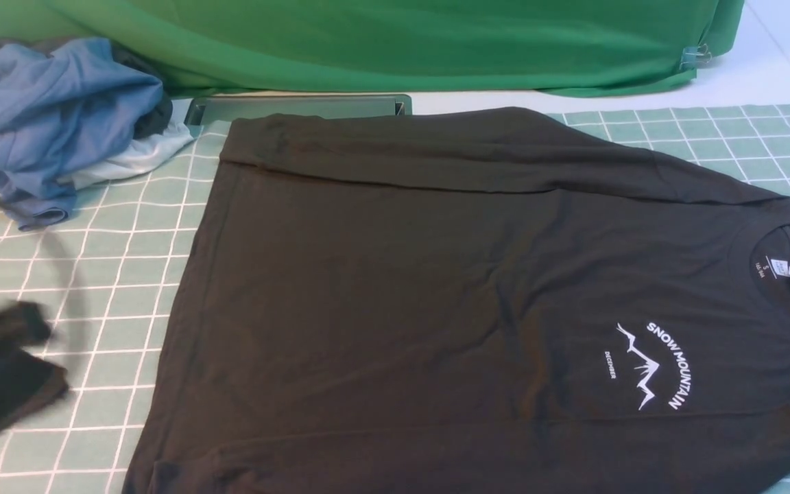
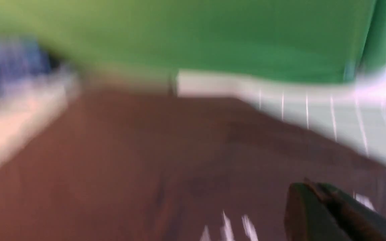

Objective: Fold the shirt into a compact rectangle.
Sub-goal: 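Grasp the left edge of the dark T-shirt lying flat on the table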

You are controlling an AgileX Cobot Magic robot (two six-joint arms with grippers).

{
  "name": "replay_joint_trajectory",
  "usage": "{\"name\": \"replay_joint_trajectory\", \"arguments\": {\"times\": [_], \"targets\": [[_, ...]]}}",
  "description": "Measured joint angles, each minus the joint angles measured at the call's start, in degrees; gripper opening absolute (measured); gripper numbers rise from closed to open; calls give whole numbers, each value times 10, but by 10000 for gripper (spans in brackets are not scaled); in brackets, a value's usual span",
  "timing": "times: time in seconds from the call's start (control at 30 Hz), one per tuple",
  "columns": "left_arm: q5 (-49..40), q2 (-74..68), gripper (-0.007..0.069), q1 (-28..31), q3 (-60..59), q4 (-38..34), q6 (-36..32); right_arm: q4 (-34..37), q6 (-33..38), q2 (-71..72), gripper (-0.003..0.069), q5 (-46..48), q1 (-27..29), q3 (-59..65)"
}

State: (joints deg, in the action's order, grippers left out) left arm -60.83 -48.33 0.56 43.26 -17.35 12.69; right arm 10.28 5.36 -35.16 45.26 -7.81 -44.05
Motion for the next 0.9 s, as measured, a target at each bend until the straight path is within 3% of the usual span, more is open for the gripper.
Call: {"name": "replay_joint_trajectory", "arguments": {"times": [0.17,0.33,0.47,0.7,0.9], "targets": [[-35,-154,20,-29,-21,-37,-51,-12,19,-118,33,80,0,-7],[44,-224,58,-96,-42,-14,-15,-12,19,-164,38,82,0,-8],[95,-249,113,-117,-44,16,-1,-12,19,-172,38,81,0,-8],[178,-303,320,-120,-45,51,25,-12,19,-172,52,65,0,-9],[182,-336,412,-120,-45,59,26,-12,19,-172,61,55,0,-9]]}}
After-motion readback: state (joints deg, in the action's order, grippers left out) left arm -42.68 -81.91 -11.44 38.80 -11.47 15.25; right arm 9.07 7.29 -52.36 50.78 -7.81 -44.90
